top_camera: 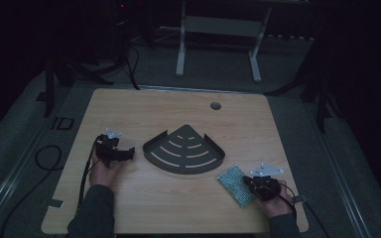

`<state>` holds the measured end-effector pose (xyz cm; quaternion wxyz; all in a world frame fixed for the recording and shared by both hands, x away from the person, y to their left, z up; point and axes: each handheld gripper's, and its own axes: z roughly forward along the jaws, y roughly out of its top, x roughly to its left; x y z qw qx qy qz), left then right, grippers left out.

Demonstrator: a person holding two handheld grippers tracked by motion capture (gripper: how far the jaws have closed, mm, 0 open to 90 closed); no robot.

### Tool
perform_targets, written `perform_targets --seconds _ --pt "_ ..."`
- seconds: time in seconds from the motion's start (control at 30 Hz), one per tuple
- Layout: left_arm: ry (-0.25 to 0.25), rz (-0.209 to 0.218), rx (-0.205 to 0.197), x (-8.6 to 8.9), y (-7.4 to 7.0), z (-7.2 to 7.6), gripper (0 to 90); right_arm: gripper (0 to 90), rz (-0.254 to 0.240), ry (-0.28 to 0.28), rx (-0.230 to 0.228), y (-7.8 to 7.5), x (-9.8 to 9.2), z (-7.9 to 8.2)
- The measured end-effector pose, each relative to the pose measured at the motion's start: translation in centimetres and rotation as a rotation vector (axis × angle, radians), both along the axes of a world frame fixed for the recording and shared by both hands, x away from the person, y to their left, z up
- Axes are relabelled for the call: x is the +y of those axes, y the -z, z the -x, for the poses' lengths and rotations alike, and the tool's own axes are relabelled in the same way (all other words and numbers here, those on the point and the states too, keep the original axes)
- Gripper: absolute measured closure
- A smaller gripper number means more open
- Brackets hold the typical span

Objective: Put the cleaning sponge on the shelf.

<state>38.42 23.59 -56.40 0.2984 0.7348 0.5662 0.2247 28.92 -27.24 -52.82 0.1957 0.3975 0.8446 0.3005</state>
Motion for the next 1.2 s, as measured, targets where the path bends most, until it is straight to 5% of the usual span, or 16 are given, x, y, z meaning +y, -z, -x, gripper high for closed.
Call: perform_targets --seconds 0.33,0.87,1.2 --pt "0.0 0.0 0.0 0.0 0.0 0.0 5.6 82.7 0.022 -0.005 0.051 -2.4 -0.2 -2.2" --pt "0.0 0.001 0.0 0.0 0.0 0.0 5.6 76.6 0.035 -0.02 0.259 -1.5 -0.7 -5.0" --pt "0.0 0.0 0.0 0.0 0.0 0.0 5.6 75.2 0.024 -0.039 0.305 -1.6 -0.9 -5.3"
